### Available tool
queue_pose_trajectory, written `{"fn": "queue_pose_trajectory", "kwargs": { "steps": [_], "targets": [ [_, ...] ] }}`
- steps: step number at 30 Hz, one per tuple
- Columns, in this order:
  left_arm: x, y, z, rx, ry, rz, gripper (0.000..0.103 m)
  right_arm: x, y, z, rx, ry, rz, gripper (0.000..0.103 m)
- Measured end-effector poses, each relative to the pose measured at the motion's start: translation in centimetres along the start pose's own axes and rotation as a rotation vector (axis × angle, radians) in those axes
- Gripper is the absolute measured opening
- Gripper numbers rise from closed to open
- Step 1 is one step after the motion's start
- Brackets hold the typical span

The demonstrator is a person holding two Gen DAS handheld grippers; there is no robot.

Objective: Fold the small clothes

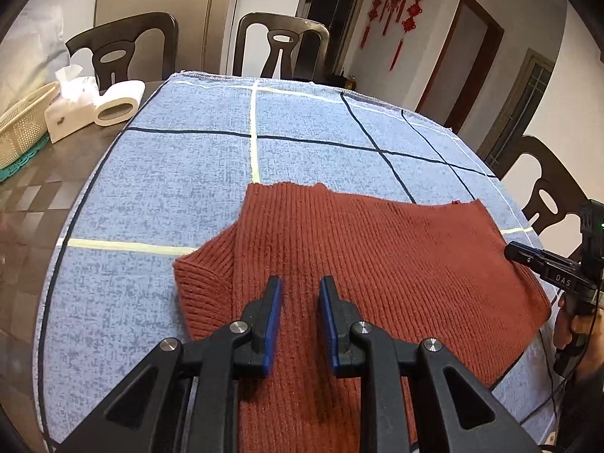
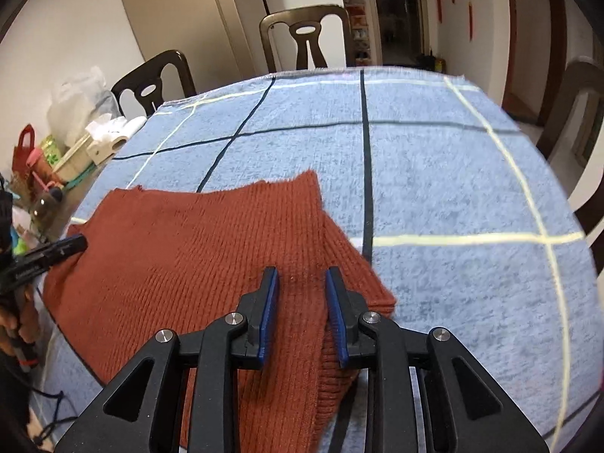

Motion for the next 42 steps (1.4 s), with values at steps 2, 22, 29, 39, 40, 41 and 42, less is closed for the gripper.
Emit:
{"fn": "queue_pose_trajectory", "kwargs": {
  "steps": [2,22,29,39,40,41,42],
  "targets": [
    [0.3,-0.2,-0.2,0.009,-0.020,0.013,0.023,-0.6,-0.2,-0.6,0.020,-0.001,-0.012,0.026],
    [4.8,1.7,-1.8,0.053,-0.007,0.091,0.030,-6.8,1.5,-0.9,0.021,-0.019,-0.191,0.042],
    [7.7,4.3,-0.7,-0.010,0.041,0.160,0.035,-10.0,4.4,0.3,-0.021,-0.007,-0.286,0.043],
    [9.6,5.7,-0.9,-0.019,0.084,0.199,0.040,-11.2,6.2,-0.5,-0.019,-0.009,-0.320,0.044],
    [9.6,5.9,-0.8,-0.017,0.080,0.198,0.040,-11.2,6.4,-0.3,-0.014,-0.005,-0.320,0.044],
    [9.8,5.9,-0.9,-0.012,0.076,0.203,0.040,-11.2,6.4,-0.4,-0.008,-0.004,-0.320,0.044],
    [9.8,5.9,-1.0,-0.012,0.073,0.202,0.040,-11.2,6.4,-0.5,-0.012,-0.003,-0.318,0.044]
  ]
}}
Point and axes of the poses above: each gripper's, at about its wrist camera, not at the fingertips, and z roughly the way its jaws point, x to its right, y to its underside, the point moved 2 cm from there along z, roughly the way its jaws point, and after that the axes turned 9 degrees about -x, right-handed, at the moved point
